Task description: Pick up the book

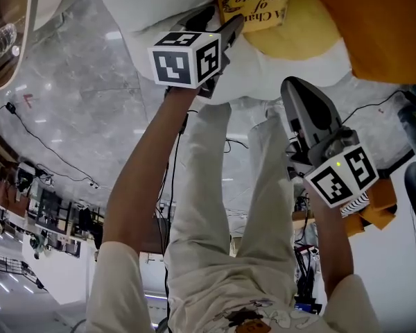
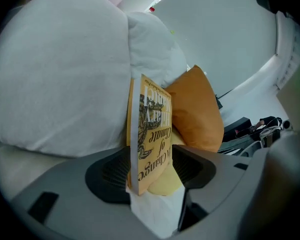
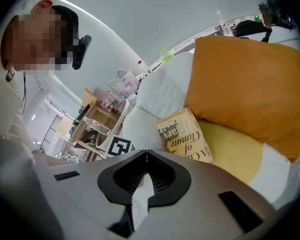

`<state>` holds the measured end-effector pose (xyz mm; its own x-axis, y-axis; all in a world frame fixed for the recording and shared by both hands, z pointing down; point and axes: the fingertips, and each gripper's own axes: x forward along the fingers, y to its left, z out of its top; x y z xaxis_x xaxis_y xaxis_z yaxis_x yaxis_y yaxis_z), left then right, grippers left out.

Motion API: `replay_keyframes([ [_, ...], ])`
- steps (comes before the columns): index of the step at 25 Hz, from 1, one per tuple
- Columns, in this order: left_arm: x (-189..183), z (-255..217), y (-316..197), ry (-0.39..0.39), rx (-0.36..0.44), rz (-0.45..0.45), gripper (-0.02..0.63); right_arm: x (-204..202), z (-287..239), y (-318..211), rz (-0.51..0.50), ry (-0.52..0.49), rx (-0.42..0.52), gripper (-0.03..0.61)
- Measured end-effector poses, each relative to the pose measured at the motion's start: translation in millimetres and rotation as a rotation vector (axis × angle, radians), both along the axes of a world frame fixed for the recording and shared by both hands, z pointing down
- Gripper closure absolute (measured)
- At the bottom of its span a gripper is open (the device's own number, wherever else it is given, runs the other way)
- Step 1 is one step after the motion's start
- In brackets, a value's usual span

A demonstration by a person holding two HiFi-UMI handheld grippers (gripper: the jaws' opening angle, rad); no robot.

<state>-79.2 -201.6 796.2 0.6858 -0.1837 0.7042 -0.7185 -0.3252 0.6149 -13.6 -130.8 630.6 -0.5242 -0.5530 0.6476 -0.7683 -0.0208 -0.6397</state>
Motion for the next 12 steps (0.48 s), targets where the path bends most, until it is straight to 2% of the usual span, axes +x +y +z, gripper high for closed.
replay_keyframes([
  [12,11.6,41.8,-1.2,-0.039,-0.036,0.02,0.348,2.2,11.3,0.5,0.025,-0.002,-0.011,0.554],
])
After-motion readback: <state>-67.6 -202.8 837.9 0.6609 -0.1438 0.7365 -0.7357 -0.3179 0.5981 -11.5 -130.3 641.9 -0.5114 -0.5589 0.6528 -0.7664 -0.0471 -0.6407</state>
